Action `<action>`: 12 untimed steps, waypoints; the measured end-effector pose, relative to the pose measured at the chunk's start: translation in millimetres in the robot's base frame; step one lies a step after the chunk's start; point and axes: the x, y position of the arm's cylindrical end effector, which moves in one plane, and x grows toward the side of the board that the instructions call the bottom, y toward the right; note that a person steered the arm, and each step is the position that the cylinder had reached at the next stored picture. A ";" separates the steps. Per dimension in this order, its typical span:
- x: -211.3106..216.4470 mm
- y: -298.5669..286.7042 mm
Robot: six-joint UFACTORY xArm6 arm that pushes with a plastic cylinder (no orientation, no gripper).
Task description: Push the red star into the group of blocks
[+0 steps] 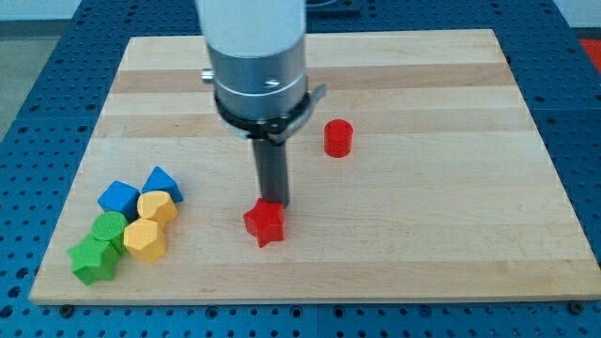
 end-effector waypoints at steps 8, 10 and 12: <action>39.3 31.7; 39.3 -2.9; 39.3 -44.3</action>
